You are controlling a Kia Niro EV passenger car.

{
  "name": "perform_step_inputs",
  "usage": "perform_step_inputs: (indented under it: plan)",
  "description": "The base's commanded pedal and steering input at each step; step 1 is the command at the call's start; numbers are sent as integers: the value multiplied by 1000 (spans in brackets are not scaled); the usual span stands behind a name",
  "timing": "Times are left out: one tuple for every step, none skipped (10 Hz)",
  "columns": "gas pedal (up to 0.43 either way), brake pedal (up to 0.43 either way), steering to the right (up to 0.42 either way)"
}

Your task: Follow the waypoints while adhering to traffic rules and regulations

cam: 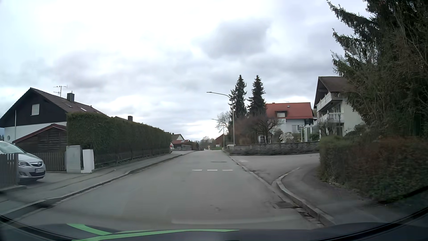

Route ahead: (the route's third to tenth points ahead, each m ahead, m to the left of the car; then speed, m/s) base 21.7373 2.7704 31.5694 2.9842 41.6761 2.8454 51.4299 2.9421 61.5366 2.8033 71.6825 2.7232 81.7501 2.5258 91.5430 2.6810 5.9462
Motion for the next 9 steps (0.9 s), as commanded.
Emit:
perform_step_inputs:
  plan:
    - [0, 122, -3]
    - [0, 122, -3]
    - [0, 122, -3]
    - [0, 122, -3]
    - [0, 122, -3]
    - [0, 122, -2]
    - [0, 116, -2]
    - [0, 43, -2]
    - [0, 0, -1]
